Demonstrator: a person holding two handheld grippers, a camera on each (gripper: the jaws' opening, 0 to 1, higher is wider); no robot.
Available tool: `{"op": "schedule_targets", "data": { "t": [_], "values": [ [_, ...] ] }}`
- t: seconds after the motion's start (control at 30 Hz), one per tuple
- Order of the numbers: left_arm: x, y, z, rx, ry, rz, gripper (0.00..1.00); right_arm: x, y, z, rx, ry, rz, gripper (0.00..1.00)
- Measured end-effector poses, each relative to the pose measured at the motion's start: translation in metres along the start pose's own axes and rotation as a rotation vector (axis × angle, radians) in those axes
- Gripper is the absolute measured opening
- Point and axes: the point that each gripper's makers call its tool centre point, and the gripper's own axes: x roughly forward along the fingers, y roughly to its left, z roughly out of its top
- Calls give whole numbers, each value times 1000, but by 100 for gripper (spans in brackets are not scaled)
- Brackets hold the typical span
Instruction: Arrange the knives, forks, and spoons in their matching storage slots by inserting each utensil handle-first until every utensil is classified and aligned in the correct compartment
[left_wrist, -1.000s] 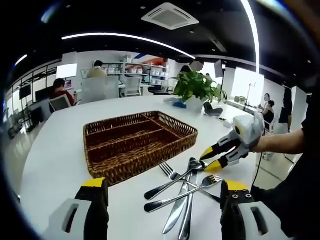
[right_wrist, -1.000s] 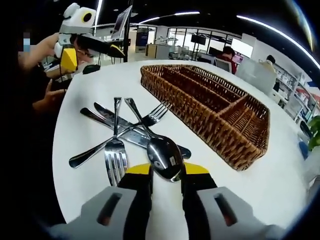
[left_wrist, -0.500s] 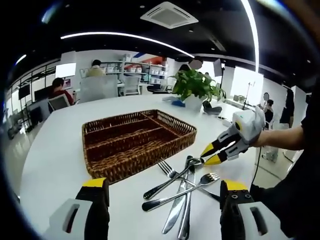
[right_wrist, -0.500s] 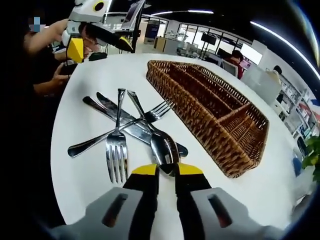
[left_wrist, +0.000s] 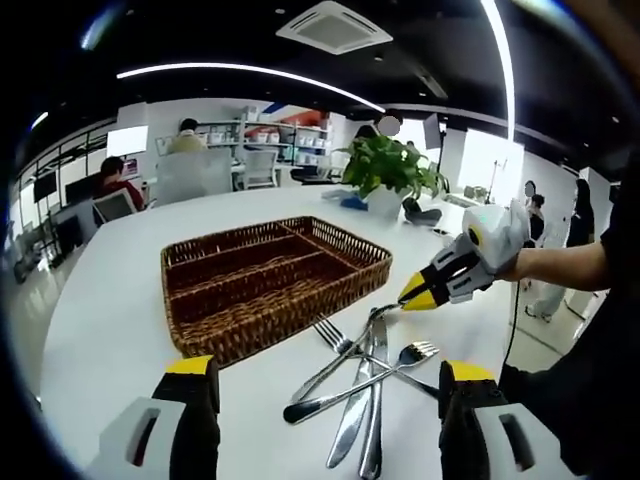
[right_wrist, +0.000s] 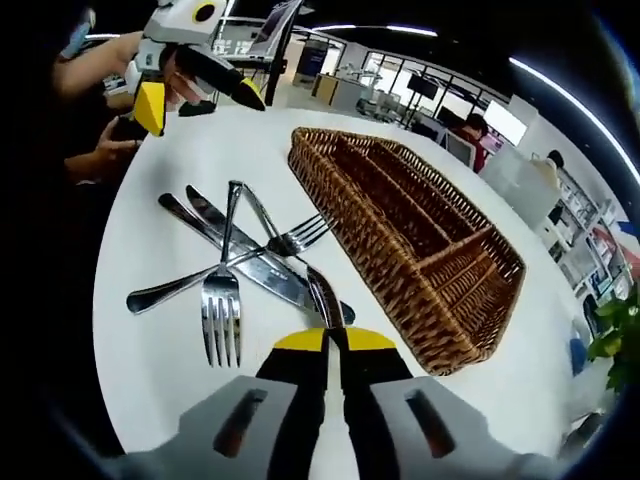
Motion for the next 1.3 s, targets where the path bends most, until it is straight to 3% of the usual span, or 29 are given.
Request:
{"op": "schedule_targets", "data": {
  "t": [0.2, 0.53, 0.77, 0.83, 1.07, 1.3],
  "values": [
    [-1, 3, 1, 2, -3, 2, 94, 2, -9, 8, -107, -10, -7, 0],
    [-4, 8, 2, -5, -8, 17, 94, 4, -13, 11, -209, -30, 1, 0],
    [-5, 9, 3, -5, -8, 21, 94, -5, -16, 20, -151, -79, 7, 0],
    [-4, 9, 3, -4, -9, 21, 94, -6, -15, 21, -84, -95, 19, 0],
    [-4, 7, 5, 0, -11, 19, 94, -13, -21, 23, 30, -140, 28, 0],
    [0, 7, 3, 18, -5, 15, 89, -11, -18, 18, 35, -148, 28, 0]
  ]
}}
